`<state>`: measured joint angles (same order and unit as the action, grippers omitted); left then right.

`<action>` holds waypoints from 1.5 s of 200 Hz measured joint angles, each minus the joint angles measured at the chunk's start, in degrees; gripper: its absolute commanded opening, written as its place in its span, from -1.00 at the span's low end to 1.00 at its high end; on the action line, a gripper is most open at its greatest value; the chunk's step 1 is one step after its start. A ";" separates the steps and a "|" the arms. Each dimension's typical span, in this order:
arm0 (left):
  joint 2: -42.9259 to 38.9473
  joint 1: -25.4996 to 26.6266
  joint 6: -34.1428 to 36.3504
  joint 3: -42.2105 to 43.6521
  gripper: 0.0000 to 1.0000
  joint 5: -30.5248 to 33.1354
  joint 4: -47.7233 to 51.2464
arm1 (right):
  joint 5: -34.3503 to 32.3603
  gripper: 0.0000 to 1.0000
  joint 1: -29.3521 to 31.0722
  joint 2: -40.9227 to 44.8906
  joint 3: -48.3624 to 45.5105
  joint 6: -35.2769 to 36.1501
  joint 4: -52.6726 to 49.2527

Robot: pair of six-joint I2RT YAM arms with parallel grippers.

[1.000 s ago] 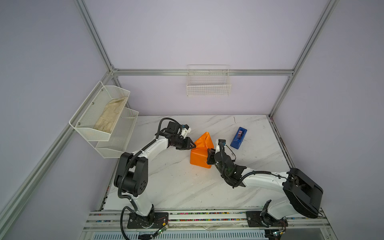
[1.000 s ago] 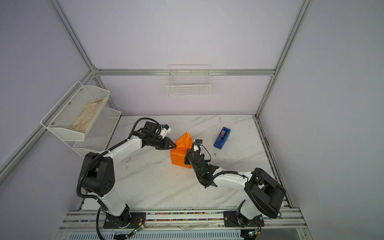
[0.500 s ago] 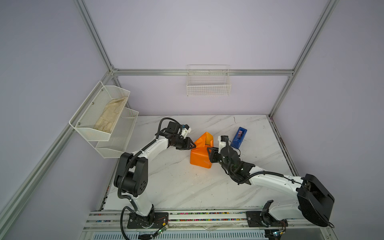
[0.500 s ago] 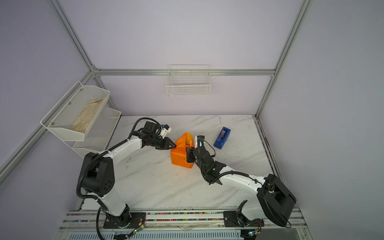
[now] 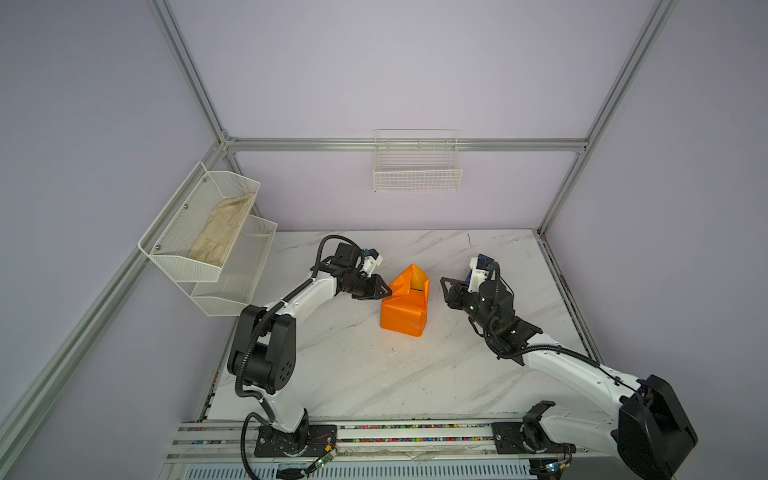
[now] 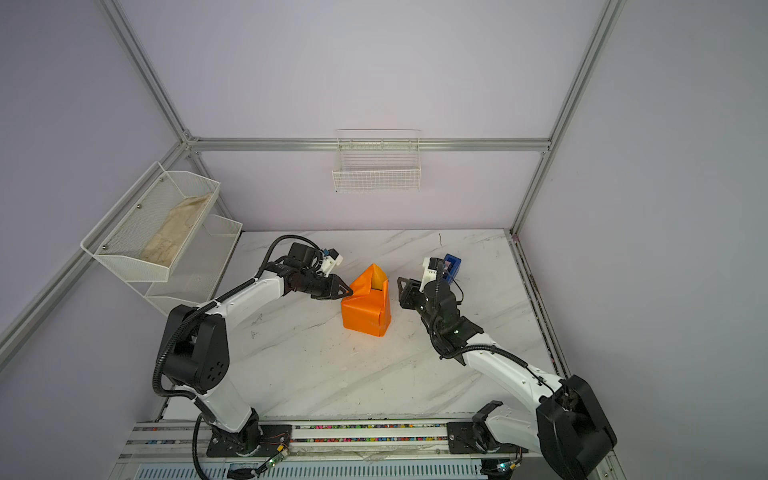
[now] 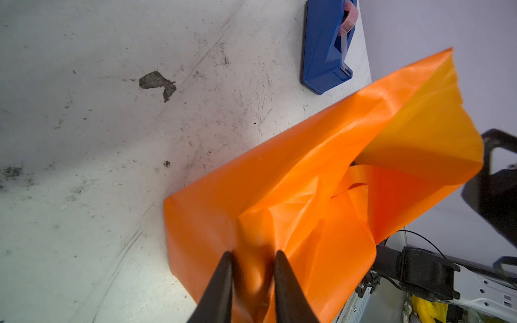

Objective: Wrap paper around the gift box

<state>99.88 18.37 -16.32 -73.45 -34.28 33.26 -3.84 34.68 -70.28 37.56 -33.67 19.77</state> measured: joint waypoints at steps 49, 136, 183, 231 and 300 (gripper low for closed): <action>0.15 0.09 0.02 -0.37 -0.53 0.09 0.48 | -0.42 -0.22 3.43 -8.83 -3.74 -3.23 5.84; 0.17 0.11 0.02 -0.44 -0.54 0.17 0.55 | -3.43 -0.22 5.53 -12.07 -3.50 -4.46 10.10; 0.17 0.11 0.02 -0.44 -0.54 0.17 0.57 | -5.46 -0.24 5.90 -10.95 -3.39 -4.52 10.08; 0.17 0.13 0.02 -0.44 -0.54 0.20 0.57 | -5.51 -0.25 6.14 -10.54 -2.69 -4.52 10.47; 0.15 0.13 0.02 -0.46 -0.54 0.24 0.61 | -5.20 -0.23 6.86 -13.49 -0.15 -4.39 10.14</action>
<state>100.03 18.50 -16.29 -73.91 -34.04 33.87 -9.04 41.54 -83.77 37.41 -38.06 29.91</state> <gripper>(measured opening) 0.233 0.379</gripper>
